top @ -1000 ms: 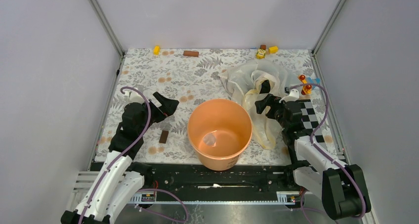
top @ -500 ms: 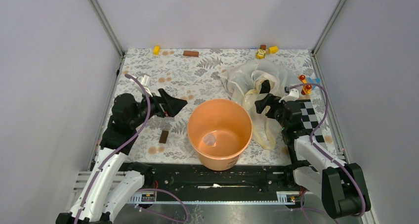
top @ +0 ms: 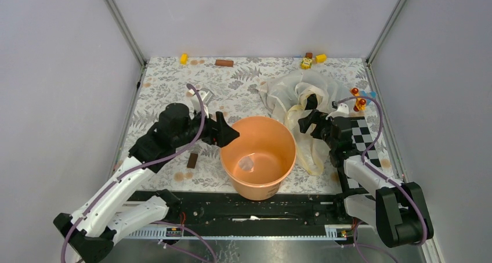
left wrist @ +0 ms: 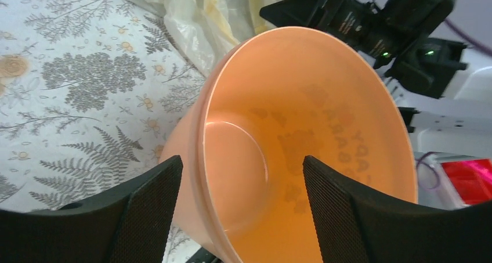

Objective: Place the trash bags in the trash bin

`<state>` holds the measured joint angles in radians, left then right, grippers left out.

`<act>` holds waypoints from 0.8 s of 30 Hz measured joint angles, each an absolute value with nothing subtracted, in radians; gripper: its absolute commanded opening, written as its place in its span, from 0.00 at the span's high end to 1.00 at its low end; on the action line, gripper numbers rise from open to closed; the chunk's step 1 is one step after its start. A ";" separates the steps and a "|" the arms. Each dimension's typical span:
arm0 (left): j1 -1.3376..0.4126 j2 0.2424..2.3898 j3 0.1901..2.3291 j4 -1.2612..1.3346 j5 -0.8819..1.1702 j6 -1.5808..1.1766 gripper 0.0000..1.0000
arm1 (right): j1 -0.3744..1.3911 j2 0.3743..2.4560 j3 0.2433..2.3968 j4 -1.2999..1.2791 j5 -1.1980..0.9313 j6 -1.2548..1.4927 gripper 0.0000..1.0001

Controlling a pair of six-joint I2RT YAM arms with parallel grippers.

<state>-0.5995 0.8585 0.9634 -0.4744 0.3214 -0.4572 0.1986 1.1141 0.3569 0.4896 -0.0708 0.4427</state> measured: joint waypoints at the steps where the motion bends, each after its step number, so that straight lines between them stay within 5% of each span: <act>1: -0.626 0.864 0.967 -0.484 0.292 -0.451 0.25 | 0.199 1.117 0.359 0.492 -0.070 0.443 0.00; 8: -0.767 0.958 1.019 -0.547 0.073 -0.405 0.49 | 0.199 1.122 0.362 0.505 -0.071 0.443 0.00; 11: -0.798 1.007 1.052 -0.577 -0.001 -0.383 0.51 | 0.199 1.123 0.362 0.506 -0.070 0.443 0.00; 19: -0.839 1.142 1.153 -0.652 -0.192 -0.299 1.00 | 0.199 1.132 0.362 0.506 -0.070 0.443 0.00; 24: -0.842 1.176 1.221 -0.686 -0.328 -0.263 1.00 | 0.199 1.132 0.363 0.506 -0.070 0.443 0.00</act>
